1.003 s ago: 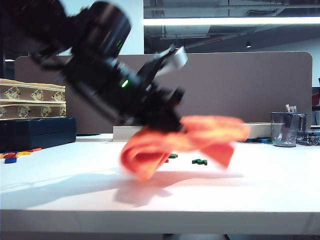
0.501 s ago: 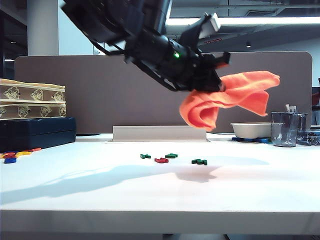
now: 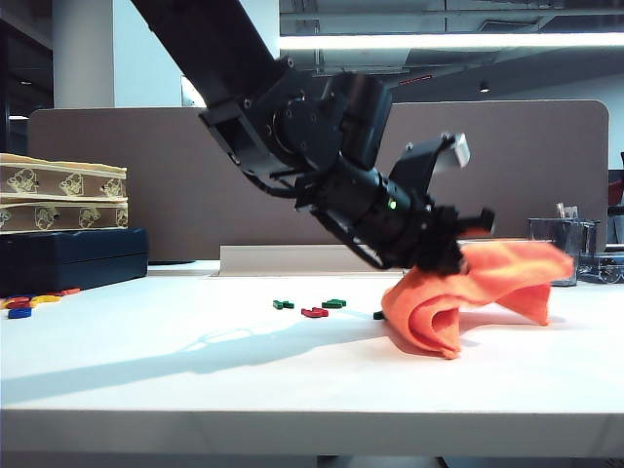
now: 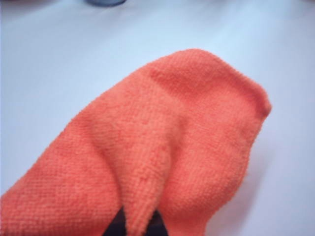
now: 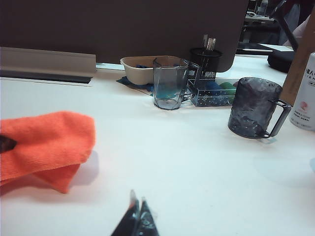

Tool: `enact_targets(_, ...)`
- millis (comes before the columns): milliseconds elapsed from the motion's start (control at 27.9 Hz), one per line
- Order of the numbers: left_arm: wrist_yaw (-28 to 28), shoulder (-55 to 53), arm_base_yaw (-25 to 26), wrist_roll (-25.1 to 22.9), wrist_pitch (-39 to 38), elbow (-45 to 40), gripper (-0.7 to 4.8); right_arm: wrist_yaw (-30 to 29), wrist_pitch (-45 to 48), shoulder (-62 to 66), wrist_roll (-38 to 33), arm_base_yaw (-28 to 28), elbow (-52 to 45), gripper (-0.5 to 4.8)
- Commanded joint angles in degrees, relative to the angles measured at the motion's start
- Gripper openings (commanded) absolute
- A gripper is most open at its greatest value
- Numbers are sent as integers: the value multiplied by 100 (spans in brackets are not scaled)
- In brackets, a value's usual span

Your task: Use an orange cloth to wipe the letter magnets on the table away for a distance.

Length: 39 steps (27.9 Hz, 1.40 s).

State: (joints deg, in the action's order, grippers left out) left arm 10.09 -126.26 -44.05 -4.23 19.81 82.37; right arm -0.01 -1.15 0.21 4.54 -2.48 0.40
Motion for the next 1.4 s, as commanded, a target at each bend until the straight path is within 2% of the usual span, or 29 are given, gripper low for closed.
enact_targets(36, -494, -59, 4, -7, -44, 20, -6, 4, 76, -22, -7, -2, -44, -5)
enact_targets(286, -997, -114, 258, -24, -326, 24, -6, 4, 76, -22, -7, -2, -44, -5)
enact_targets(537, -1038, -111, 629, -24, -588, 26, -6, 4, 76, -22, -7, -2, -44, -5)
enact_targets(788, -1040, -105, 1143, -24, -957, 28, -6, 4, 76, -22, -7, -2, -44, -5)
enact_targets(1182, -1137, 103, 2267, -37, -1086, 52, -6, 4, 76, -22, -7, -2, -44, -5)
enact_targets(1397, -1117, 227, 2653, -616, -1255, 50, -6, 4, 76, -22, -7, -2, -44, -5)
